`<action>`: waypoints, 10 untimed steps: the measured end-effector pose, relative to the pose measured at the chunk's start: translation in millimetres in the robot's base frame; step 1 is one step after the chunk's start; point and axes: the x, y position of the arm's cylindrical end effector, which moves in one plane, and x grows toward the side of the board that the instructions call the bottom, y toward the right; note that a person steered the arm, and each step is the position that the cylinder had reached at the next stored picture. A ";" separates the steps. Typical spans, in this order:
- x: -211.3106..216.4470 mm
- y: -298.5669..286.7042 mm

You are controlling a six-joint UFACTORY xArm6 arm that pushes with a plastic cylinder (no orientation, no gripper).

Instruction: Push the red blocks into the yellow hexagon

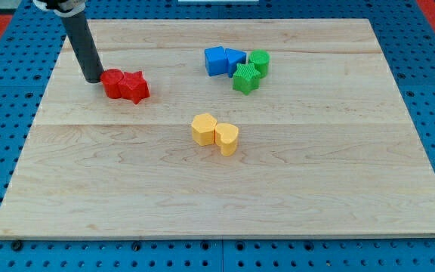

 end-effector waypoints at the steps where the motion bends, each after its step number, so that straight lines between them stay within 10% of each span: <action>1: 0.9 -0.2; 10: 46.5 124.8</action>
